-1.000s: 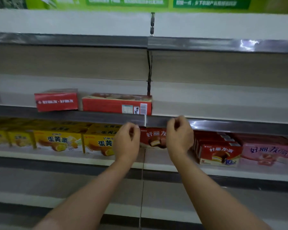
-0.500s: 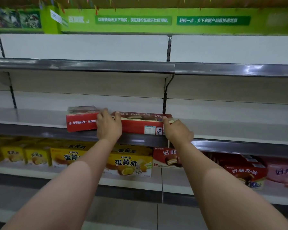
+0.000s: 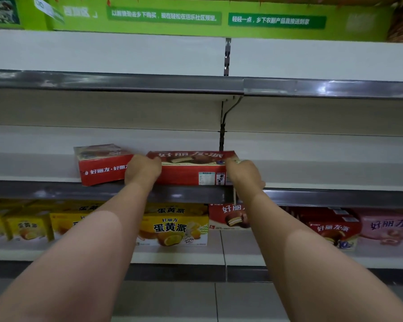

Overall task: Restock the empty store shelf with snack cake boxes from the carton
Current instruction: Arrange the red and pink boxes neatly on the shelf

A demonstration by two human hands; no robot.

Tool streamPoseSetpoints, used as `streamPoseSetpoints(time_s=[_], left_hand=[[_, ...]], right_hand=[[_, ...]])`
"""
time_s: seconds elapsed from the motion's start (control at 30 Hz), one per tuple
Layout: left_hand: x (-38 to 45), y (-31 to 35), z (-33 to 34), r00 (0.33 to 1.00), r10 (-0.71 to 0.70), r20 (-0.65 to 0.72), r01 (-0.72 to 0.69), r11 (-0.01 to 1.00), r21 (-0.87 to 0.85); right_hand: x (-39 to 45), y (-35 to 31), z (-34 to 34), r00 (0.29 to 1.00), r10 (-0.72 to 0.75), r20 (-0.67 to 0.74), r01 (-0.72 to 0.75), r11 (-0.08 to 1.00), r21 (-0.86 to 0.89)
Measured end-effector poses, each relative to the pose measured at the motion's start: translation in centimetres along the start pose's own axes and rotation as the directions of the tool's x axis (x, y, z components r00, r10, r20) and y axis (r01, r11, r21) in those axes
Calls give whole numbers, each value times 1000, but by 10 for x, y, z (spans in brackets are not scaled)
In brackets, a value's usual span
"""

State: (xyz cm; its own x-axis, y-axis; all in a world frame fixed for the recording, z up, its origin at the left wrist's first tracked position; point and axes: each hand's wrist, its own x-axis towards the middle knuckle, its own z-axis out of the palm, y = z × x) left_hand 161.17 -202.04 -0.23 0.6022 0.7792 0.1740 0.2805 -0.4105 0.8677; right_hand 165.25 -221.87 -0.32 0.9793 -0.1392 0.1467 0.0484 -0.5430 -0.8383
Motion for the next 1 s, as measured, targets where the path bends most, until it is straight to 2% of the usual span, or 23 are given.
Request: streamPoseSetpoints(time_s=[0.1,0.17,0.37,0.53,0.7,0.83,0.93,1.0], left_hand=[[-11,1,2,998,-40,-50,30,982,-187],[-23,2,4,996,-12,-90,-12,966,-257],[-83,16,6,964,122,-236,-192,933,-303],[-140,14,19,953,127,-276,-207,937,-283],[-199,-12,45,917,237,-321,-332,899,-284],[-241,-45,66,904,252,-344,-342,911,-231],[-264,-71,89,919,267,-290,-327,927,-183],[-272,-85,104,944,239,-227,-283,941,-186]], right_hand=[[-5,1,-1,998,-43,-51,51,983,178],[-9,5,-6,994,-53,-94,80,950,302],[-27,29,-38,982,-31,-189,118,875,470],[-47,62,-67,952,-30,-305,171,878,446],[-67,118,-75,873,97,-478,174,854,491],[-80,170,-75,856,61,-514,195,882,429],[-85,215,-70,872,21,-489,169,925,340],[-84,242,-70,897,17,-441,97,967,236]])
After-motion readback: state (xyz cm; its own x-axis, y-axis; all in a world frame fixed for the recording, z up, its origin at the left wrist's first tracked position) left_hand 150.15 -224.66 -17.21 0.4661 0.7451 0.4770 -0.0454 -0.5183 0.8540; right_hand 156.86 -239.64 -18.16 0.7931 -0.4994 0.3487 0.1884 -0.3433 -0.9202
